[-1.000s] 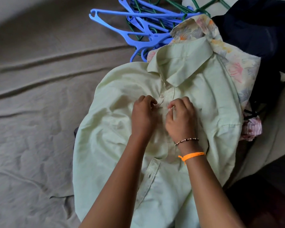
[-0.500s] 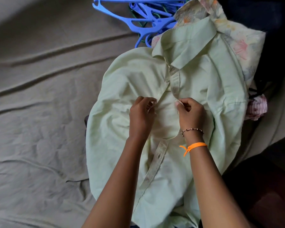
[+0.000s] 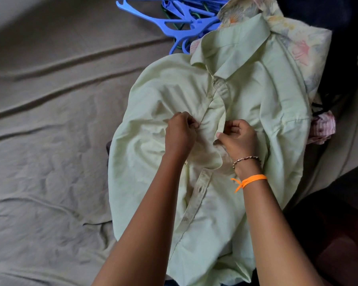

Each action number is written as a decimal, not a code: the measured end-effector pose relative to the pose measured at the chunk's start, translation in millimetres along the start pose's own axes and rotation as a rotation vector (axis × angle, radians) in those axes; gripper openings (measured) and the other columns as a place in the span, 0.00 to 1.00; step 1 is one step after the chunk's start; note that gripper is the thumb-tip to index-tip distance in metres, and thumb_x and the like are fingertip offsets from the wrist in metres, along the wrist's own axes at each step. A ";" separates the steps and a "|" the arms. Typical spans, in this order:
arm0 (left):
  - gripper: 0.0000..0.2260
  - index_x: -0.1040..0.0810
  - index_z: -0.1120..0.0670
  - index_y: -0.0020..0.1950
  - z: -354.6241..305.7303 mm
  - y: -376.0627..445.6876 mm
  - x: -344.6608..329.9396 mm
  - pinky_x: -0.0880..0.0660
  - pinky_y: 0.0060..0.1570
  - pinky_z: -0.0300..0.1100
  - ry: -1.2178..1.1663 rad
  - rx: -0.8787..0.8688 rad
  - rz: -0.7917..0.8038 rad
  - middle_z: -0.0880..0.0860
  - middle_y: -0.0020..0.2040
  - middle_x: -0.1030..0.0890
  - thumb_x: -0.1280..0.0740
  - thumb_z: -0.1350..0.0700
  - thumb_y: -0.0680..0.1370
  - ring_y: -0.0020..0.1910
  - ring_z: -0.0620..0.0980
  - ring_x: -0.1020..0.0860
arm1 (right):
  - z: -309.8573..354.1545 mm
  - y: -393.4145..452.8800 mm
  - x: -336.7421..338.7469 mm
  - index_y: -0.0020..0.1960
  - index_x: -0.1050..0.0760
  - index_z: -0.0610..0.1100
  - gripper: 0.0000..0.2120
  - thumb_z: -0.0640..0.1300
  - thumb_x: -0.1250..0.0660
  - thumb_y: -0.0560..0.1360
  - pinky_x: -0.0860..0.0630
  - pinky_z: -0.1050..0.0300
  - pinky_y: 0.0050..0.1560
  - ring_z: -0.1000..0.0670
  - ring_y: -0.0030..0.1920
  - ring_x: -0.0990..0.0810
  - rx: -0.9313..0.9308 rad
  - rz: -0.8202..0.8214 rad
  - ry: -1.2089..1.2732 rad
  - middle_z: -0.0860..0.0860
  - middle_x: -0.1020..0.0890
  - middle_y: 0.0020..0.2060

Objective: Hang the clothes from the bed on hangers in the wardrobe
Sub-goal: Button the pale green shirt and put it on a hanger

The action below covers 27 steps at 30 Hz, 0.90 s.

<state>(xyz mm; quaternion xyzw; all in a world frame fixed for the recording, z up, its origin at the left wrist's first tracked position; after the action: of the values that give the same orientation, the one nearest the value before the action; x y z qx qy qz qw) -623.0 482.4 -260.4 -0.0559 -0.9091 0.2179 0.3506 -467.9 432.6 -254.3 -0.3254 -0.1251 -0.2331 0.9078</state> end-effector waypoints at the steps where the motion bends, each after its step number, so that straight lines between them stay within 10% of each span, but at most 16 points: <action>1: 0.06 0.22 0.57 0.40 -0.7 -1.4 1.5 0.24 0.45 0.46 -0.018 -0.006 -0.003 0.53 0.43 0.19 0.36 0.66 0.71 0.43 0.52 0.21 | 2.5 -4.6 -0.5 0.48 0.30 0.44 0.15 0.34 0.29 0.66 0.26 0.55 0.39 0.52 0.35 0.23 0.035 -0.045 -0.147 0.49 0.23 0.37; 5: 0.08 0.22 0.55 0.38 -6.1 -12.0 14.9 0.27 0.39 0.33 -0.058 -0.043 -0.044 0.47 0.36 0.20 0.34 0.68 0.70 0.39 0.47 0.21 | 5.6 -23.4 -16.5 0.51 0.34 0.44 0.18 0.45 0.31 0.65 0.31 0.50 0.45 0.41 0.53 0.26 0.095 -0.098 -0.640 0.44 0.24 0.51; 14: 0.08 0.22 0.53 0.37 -5.2 -31.6 29.0 0.33 0.30 0.25 -0.214 0.025 0.096 0.41 0.30 0.22 0.29 0.65 0.73 0.29 0.32 0.25 | 0.4 -21.8 7.8 0.37 0.26 0.48 0.12 0.32 0.28 0.68 0.28 0.65 0.37 0.63 0.29 0.24 0.116 -0.095 0.135 0.52 0.21 0.32; 27: 0.09 0.22 0.59 0.36 -13.5 -32.5 7.8 0.33 0.32 0.33 -0.537 0.238 0.269 0.53 0.30 0.27 0.34 0.66 0.76 0.30 0.45 0.32 | 7.5 -21.6 -13.7 0.35 0.34 0.47 0.19 0.27 0.29 0.66 0.23 0.63 0.39 0.62 0.30 0.21 0.185 -0.083 0.343 0.52 0.21 0.31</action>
<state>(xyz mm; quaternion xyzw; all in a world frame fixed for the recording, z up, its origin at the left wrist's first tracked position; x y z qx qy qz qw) -618.2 460.0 -232.5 -0.0750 -0.9217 0.3740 0.0703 -491.1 427.5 -242.3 -0.1905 -0.0026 -0.3097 0.9315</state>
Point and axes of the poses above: each hand's wrist, its own y-axis towards the middle knuckle, its own x-axis out of the back of the hand, z = x × y, the point moved 6 cm from there along y, towards the middle knuckle
